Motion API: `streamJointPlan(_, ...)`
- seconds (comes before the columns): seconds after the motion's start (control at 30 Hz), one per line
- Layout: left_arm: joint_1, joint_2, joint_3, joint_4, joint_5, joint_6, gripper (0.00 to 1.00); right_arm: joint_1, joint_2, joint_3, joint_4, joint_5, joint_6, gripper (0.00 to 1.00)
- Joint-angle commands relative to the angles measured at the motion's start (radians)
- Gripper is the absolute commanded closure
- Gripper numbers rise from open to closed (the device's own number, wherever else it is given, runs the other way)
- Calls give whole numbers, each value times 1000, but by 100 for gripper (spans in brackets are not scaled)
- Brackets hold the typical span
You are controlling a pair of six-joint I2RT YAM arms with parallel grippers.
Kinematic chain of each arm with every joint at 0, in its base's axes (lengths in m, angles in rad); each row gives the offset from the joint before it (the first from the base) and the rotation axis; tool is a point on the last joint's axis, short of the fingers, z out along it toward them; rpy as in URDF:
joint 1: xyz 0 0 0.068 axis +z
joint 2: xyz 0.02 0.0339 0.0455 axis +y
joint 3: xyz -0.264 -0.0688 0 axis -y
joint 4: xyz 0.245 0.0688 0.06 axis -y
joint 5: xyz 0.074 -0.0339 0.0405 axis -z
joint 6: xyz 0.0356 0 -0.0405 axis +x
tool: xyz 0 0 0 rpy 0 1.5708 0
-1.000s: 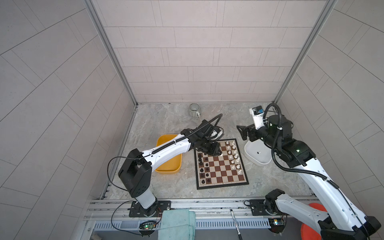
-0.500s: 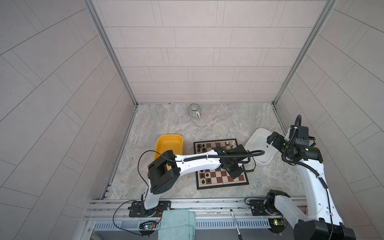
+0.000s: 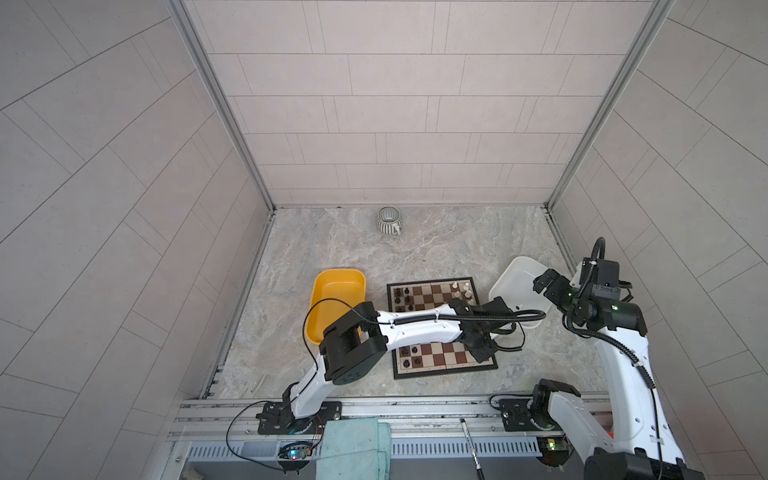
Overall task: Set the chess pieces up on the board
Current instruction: 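Lower the white piece with the left gripper onto a square near the board edge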
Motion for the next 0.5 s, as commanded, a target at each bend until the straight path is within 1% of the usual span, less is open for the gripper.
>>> streamJointPlan(0.0,-10,23,33,-42,-11,-7,99,-5,4,7,2,-11,14,1)
streamJointPlan(0.3,-26,42,28,-51,7,-17,99,-4,5,0,14,-23,19,0)
streamJointPlan(0.47,-26,58,38,-54,12,-21,95,-5,-1,0,12,-28,19,0)
